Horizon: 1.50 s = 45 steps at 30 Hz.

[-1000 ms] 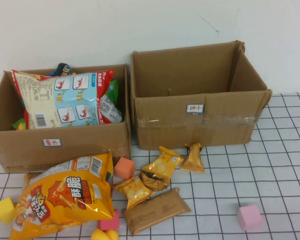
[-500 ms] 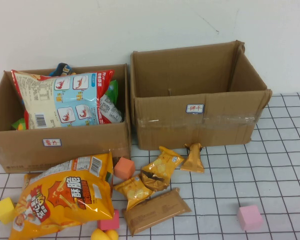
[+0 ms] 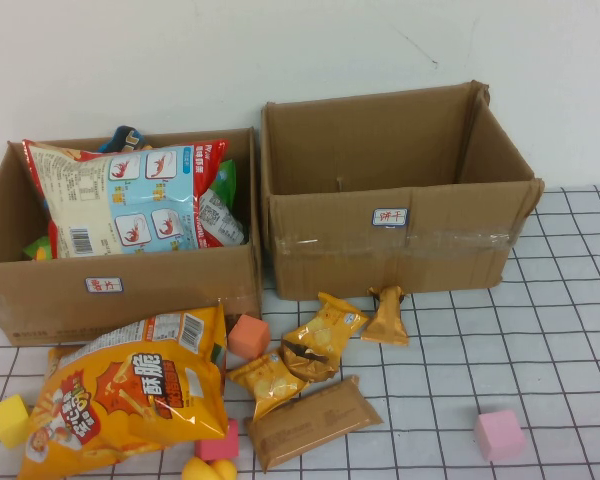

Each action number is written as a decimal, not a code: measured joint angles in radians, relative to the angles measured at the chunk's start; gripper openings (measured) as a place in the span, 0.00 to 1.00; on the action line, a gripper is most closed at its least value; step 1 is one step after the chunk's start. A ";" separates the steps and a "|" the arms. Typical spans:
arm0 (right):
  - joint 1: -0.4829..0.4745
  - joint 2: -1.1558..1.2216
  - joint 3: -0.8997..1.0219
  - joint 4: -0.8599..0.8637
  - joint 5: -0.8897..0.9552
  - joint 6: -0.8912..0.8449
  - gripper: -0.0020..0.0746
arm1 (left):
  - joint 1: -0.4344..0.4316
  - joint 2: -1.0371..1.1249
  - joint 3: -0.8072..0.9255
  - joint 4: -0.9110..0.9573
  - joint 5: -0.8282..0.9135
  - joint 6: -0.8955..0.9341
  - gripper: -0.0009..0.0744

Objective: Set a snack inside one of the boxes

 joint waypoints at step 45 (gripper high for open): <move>0.000 0.000 0.000 0.010 0.000 0.000 0.02 | -0.372 1.179 -0.677 0.350 0.293 1.306 0.58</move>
